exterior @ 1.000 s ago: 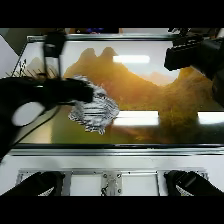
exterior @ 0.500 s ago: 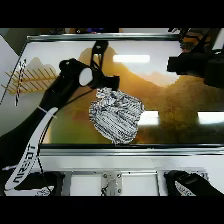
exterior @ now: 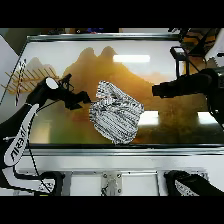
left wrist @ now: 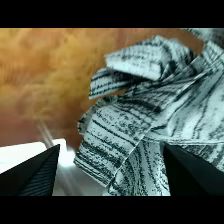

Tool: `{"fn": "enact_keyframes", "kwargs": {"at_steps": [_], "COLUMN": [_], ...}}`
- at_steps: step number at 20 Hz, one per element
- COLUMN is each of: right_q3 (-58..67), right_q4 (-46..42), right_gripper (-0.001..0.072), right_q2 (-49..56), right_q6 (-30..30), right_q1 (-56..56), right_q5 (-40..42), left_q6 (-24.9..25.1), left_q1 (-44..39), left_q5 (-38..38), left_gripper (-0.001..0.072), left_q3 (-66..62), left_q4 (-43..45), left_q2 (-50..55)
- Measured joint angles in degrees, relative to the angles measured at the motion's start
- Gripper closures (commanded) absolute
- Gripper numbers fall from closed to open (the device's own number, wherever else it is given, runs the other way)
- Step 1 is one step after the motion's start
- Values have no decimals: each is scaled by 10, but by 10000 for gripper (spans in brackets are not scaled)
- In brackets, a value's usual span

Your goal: Fold the clothes and pants, and hang the long-sleeved shirts on hangers.

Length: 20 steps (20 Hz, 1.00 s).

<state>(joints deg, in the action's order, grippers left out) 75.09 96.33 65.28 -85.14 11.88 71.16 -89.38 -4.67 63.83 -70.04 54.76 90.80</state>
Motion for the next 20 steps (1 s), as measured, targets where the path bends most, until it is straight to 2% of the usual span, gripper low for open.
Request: {"fn": "enact_keyframes", "kwargs": {"at_steps": [4, 5, 7, 8, 9, 10, 11, 16, 20], "right_q3": [-30, -39, -64, -80, -98, -118, -137, -186, -194], "right_q4": [46, 59, 76, 85, 94, 105, 116, 171, 239], "right_gripper": [701, 700, 696, 685, 448, 68, 23, 24, 23], "right_q2": [12, 14, 16, 17, 20, 23, 29, 89, 163], "right_q6": [-18, -22, -31, -35, -39, -43, -43, -16, -3], "right_q1": [-35, -50, -80, -94, -108, -122, -134, -156, -123], "right_q5": [0, 1, 3, 3, 2, -6, -17, -102, -171], "left_q6": [80, 89, 103, 108, 110, 113, 115, 119, 116], "left_q1": [9, 6, 1, 0, 0, 2, 6, 17, 18], "left_q5": [-3, -8, -16, -18, -17, -17, -12, 19, 29], "left_gripper": [0, 166, 656, 694, 695, 694, 695, 694, 694], "left_q3": [33, 37, 41, 41, 40, 37, 31, 3, -5], "left_q4": [-104, -115, -133, -139, -143, -145, -147, -131, -88], "left_q2": [43, 50, 60, 63, 64, 66, 67, 56, 27]}}
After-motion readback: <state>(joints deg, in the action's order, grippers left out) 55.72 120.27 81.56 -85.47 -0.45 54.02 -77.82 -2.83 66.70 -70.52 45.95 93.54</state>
